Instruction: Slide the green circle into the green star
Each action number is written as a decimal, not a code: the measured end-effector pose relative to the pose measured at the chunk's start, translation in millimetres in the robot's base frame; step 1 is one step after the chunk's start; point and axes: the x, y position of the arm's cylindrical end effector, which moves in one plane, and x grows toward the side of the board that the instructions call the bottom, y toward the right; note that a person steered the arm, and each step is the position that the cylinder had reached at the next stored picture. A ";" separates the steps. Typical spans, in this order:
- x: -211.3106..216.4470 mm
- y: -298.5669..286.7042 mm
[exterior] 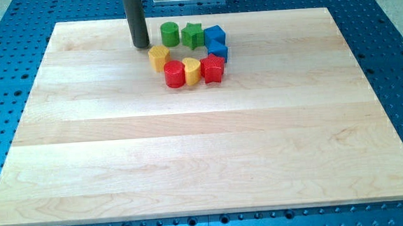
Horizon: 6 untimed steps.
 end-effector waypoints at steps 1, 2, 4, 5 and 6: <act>6.8 0.0; -4.8 -23.2; -74.4 2.6; -40.9 21.9; -38.9 38.3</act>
